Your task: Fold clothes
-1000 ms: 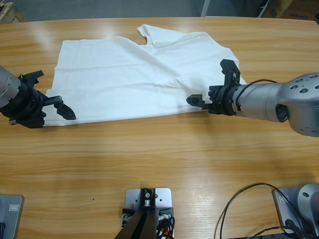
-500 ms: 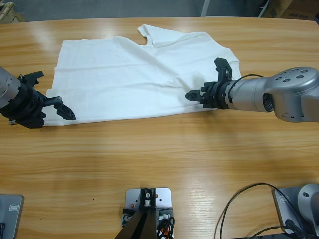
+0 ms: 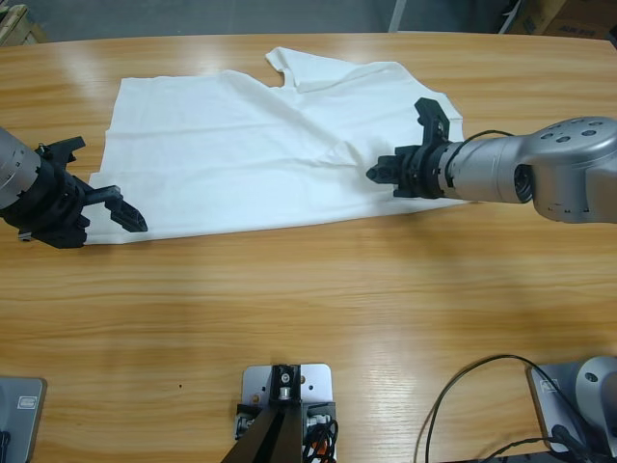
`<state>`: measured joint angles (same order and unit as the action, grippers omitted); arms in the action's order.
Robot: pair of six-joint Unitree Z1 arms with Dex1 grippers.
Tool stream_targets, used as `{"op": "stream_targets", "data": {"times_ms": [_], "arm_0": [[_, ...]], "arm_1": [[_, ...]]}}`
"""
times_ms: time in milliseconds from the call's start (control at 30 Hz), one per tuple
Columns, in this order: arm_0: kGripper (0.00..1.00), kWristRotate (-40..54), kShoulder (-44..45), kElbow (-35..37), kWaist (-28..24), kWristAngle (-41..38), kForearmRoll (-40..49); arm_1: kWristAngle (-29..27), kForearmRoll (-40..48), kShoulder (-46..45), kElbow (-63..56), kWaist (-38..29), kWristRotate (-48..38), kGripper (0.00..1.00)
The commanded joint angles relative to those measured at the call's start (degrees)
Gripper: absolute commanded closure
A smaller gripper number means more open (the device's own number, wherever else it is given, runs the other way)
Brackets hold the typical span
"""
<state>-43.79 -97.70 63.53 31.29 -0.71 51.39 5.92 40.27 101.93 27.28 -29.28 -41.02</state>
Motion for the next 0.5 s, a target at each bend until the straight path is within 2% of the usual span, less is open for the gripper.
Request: {"op": "stream_targets", "data": {"times_ms": [33,100,133,167,267,500], "arm_0": [[0.078,-0.61,-1.35,-1.31,0.44,-0.96,-0.85],[0.078,-0.68,-1.35,-1.31,0.46,-1.07,-0.85],[0.078,-0.68,-1.41,-1.33,0.53,-1.12,-0.85],[0.078,-0.68,-1.44,-1.4,0.53,-1.12,-0.85],[0.078,-0.77,-1.34,-1.4,0.7,-1.14,-0.85],[0.078,-0.86,-1.26,-1.22,0.76,-1.14,-0.85]], "arm_1": [[-1.61,-3.83,-2.05,-0.11,1.01,-0.74,0.578],[-2.23,-5.27,-3.56,-0.26,0.01,-2.54,0.36],[-2.65,-5.53,-3.68,-0.37,-0.41,-2.98,0.281],[-2.84,-5.5,-3.33,-0.42,-0.52,-3.17,0.25],[-2.93,-5.27,-1.66,-0.09,-0.52,-4.37,0.211],[-2.33,-5.64,1.66,0.23,-0.6,-7.14,0.216]]}}
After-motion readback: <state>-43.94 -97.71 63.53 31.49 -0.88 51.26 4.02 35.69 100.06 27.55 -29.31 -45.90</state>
